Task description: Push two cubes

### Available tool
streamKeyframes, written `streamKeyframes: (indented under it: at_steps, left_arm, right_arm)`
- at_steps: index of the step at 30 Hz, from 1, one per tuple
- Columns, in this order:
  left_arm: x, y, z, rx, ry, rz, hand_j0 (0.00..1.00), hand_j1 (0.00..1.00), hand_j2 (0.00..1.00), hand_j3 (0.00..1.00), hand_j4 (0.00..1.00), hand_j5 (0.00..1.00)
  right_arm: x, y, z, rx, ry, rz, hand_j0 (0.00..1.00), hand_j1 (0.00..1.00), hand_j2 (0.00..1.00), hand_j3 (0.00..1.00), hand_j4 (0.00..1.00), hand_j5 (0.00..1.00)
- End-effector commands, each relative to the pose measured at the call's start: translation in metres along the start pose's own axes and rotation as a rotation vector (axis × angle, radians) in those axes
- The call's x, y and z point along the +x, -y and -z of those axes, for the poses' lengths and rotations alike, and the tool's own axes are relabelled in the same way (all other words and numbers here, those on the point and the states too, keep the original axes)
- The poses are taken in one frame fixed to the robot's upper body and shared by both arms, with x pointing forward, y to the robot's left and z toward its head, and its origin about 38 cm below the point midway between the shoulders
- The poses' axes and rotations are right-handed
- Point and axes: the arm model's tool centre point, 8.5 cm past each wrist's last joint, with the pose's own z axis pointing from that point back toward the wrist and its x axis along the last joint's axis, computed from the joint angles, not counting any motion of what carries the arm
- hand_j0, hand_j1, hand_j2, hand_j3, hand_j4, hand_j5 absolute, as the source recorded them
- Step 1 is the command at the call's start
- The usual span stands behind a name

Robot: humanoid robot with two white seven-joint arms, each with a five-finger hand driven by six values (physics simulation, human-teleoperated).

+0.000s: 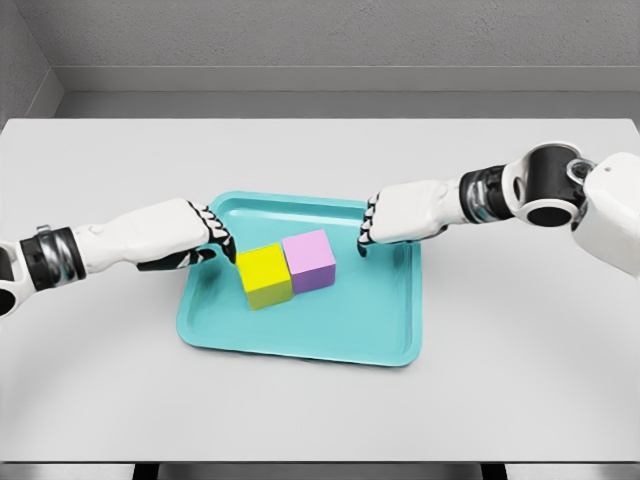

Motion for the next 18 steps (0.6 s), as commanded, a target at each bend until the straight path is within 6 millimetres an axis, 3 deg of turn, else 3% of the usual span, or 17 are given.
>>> streamKeyframes:
  at_steps: [1, 3, 18]
  left_arm:
    - [-0.003, 0.000, -0.002, 0.003, -0.009, -0.009, 0.50, 0.50, 0.50, 0.50, 0.50, 0.50]
    - [-0.004, 0.002, -0.004, 0.001, -0.016, -0.014, 0.50, 0.50, 0.50, 0.50, 0.50, 0.50]
    - [-0.015, -0.002, -0.023, 0.007, -0.067, -0.009, 0.53, 0.53, 0.53, 0.53, 0.53, 0.53]
  right_arm:
    - [0.003, 0.006, 0.008, -0.010, 0.013, -0.003, 0.73, 0.73, 0.73, 0.73, 0.73, 0.73]
    - [0.001, 0.005, 0.019, -0.006, 0.015, 0.008, 0.73, 0.73, 0.73, 0.73, 0.73, 0.73]
    - [0.006, 0.014, 0.034, -0.020, 0.039, 0.007, 0.73, 0.73, 0.73, 0.73, 0.73, 0.73]
